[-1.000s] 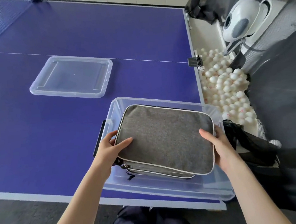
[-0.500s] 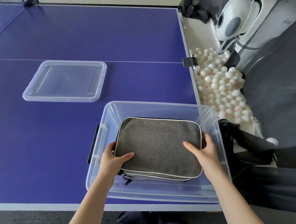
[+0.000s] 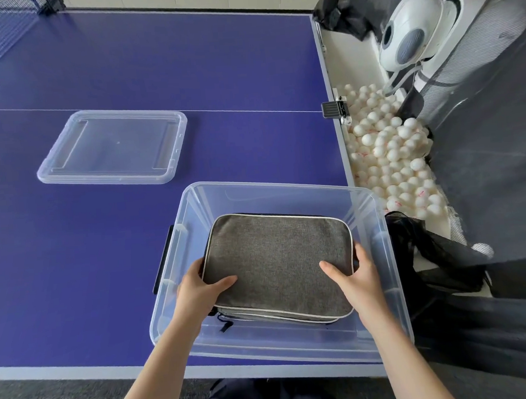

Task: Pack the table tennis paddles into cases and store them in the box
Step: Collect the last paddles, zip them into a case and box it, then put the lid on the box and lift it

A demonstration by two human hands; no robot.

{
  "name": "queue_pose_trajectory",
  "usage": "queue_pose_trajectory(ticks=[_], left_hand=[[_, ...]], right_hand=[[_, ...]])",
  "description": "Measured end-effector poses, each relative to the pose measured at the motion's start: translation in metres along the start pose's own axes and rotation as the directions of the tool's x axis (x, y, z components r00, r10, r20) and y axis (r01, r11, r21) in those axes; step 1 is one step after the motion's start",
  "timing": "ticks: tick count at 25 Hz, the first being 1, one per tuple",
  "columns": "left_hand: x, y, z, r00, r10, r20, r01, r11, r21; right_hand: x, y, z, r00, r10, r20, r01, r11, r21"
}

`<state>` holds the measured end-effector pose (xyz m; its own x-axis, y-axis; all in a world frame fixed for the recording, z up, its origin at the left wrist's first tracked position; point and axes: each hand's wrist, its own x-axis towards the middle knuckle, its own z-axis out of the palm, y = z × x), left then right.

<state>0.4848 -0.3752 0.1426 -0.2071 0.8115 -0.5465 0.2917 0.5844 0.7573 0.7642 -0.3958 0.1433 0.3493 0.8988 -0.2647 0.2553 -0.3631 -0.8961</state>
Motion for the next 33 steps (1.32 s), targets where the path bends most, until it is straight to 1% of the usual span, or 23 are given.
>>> queue_pose_trajectory(ticks=[3,11,14,17,19,21,25,26,28,30,31,33], left_hand=[[0.0,0.001,0.0,1.0,-0.006,-0.002,0.006,1.0,0.014],[0.0,0.004,0.002,1.0,0.018,-0.022,-0.016,0.997,0.077],[-0.005,0.007,0.004,0.996,0.08,-0.047,-0.074,0.99,0.124],[-0.009,0.011,0.006,0.974,0.215,-0.078,-0.187,0.945,0.269],[-0.012,0.015,0.007,0.959,0.275,-0.066,-0.231,0.896,0.379],[-0.014,0.017,0.005,0.943,0.329,-0.046,-0.271,0.841,0.469],[-0.022,0.034,-0.007,0.882,0.471,-0.036,-0.378,0.75,0.543],[-0.025,0.04,-0.012,0.863,0.505,-0.031,-0.402,0.723,0.562],[-0.029,0.047,-0.026,0.821,0.57,-0.033,-0.433,0.659,0.615],[-0.028,0.047,-0.046,0.787,0.615,-0.048,-0.431,0.605,0.669],[-0.026,0.045,-0.059,0.785,0.617,-0.059,-0.413,0.592,0.692],[-0.018,0.034,-0.091,0.804,0.587,-0.091,-0.349,0.591,0.727]], right_hand=[[-0.006,0.002,-0.001,1.0,0.005,0.006,-0.006,1.0,0.01],[-0.003,0.005,0.002,1.0,0.019,-0.015,-0.021,0.993,-0.119],[-0.005,0.004,0.003,1.0,-0.01,-0.025,0.006,0.988,-0.155],[-0.008,-0.007,0.003,0.992,-0.104,-0.071,0.086,0.97,-0.227],[-0.009,-0.017,0.006,0.965,-0.24,-0.104,0.201,0.934,-0.295],[-0.009,-0.025,0.01,0.922,-0.374,-0.096,0.317,0.876,-0.363],[0.0,-0.044,0.03,0.858,-0.513,0.018,0.472,0.776,-0.417],[0.003,-0.049,0.038,0.846,-0.53,0.06,0.5,0.75,-0.433],[0.004,-0.061,0.057,0.837,-0.521,0.166,0.54,0.741,-0.4],[0.003,-0.077,0.08,0.803,-0.531,0.27,0.596,0.716,-0.365],[0.001,-0.085,0.093,0.78,-0.542,0.313,0.626,0.692,-0.359],[-0.002,-0.101,0.12,0.73,-0.558,0.394,0.681,0.637,-0.361]])
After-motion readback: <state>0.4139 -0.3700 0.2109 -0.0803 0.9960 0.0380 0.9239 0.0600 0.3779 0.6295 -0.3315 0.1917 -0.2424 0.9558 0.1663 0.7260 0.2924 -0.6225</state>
